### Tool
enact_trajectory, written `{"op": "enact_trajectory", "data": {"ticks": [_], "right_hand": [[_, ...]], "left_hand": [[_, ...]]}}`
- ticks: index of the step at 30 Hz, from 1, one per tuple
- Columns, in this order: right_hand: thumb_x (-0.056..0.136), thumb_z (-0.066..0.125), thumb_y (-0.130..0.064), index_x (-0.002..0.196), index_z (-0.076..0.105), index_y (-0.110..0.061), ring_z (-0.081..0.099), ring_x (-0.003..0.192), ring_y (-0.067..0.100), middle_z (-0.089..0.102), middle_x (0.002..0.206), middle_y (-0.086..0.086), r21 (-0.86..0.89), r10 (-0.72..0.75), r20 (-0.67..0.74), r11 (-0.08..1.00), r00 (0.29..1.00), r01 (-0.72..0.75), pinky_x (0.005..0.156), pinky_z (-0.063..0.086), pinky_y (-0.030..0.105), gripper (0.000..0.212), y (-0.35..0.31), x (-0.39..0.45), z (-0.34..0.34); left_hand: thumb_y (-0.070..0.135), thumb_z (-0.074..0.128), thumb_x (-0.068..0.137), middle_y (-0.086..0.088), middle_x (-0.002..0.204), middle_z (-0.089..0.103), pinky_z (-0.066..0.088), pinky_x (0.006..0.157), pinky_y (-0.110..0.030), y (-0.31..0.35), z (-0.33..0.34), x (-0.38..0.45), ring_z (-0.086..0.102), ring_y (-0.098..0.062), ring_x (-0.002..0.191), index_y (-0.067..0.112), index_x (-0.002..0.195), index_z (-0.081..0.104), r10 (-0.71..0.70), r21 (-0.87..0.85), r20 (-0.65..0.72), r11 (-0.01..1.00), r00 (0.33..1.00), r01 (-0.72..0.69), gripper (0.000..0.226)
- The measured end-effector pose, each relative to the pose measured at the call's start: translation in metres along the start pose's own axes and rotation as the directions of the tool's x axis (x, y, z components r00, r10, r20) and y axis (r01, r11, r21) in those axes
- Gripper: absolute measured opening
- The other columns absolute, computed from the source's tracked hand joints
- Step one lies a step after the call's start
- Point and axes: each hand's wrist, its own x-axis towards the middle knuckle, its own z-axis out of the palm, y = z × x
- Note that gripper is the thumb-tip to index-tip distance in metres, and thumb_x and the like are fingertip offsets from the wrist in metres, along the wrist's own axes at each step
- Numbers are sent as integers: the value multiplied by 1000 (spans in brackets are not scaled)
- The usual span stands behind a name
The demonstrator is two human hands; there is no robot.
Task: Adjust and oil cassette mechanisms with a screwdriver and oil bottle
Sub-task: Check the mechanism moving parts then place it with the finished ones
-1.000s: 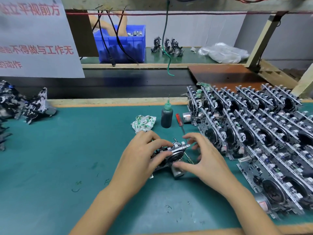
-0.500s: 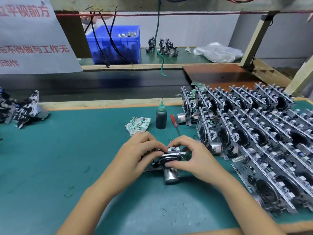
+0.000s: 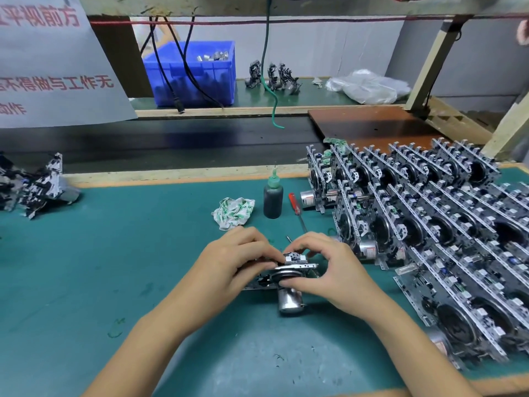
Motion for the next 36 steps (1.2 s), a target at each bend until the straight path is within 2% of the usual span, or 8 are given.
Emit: {"op": "enact_trajectory", "data": {"ticks": [7,10,13,18,25,28,31,36], "right_hand": [[67,85,-27,90,65,-32,56,93,3,62,91,-17,-27,-24,-29,999,999,24,86,42,23,31,-6,-5,4],[70,80,-41,101,66,-31,51,99,0,60,99,-21,-188,-57,0,981,998,56,90,38,20,36,-5,-8,-2],[72,61,-62,113,65,-30,46,94,-1,57,97,-23,-417,-125,-114,907,986,67,83,38,16,53,-1,-17,-10],[77,46,-60,73,71,-21,55,73,13,60,68,-14,-676,-216,-83,730,973,105,58,38,17,46,6,-32,-2],[78,46,-59,74,72,-21,56,69,12,61,69,-16,-699,-225,-43,703,973,132,56,40,18,46,8,-30,-5],[73,58,-64,80,68,-28,53,80,7,60,76,-18,-625,-107,-47,779,993,54,60,37,22,38,5,-23,-8],[68,74,-51,95,55,-44,49,89,-3,56,88,-25,-272,56,-44,960,997,-66,76,39,19,34,2,-13,-5],[69,83,-21,87,62,-43,57,91,1,63,93,-19,77,40,30,996,999,-43,80,39,12,35,-1,-5,2]], "left_hand": [[18,59,87,10,86,58,40,72,-11,-1,0,-2,52,-1,82,21,96,73,11,-4,-13,1000,1000,-11,17],[19,58,88,12,85,56,38,72,-9,1,0,-5,51,0,81,19,97,73,10,-3,-17,1000,1000,-10,18],[22,55,90,9,88,57,37,74,-8,3,1,-2,49,2,83,19,102,70,-14,25,-6,1000,1000,14,20],[20,57,89,8,83,56,35,71,-7,5,1,-1,47,2,78,18,95,65,-51,-6,-17,999,999,51,10],[21,58,87,10,82,58,38,69,-10,4,2,0,51,-1,77,19,90,66,-58,-26,-29,998,998,58,9],[21,58,86,10,82,59,39,68,-11,4,2,0,51,-2,77,18,89,66,-55,-30,-40,998,998,54,9],[21,57,87,10,84,58,39,69,-13,4,2,0,51,-2,78,17,91,66,-50,-29,-28,998,998,49,11],[21,55,87,10,83,56,36,70,-10,3,2,-1,48,-1,78,13,90,66,-50,-28,-20,998,999,50,13]]}}
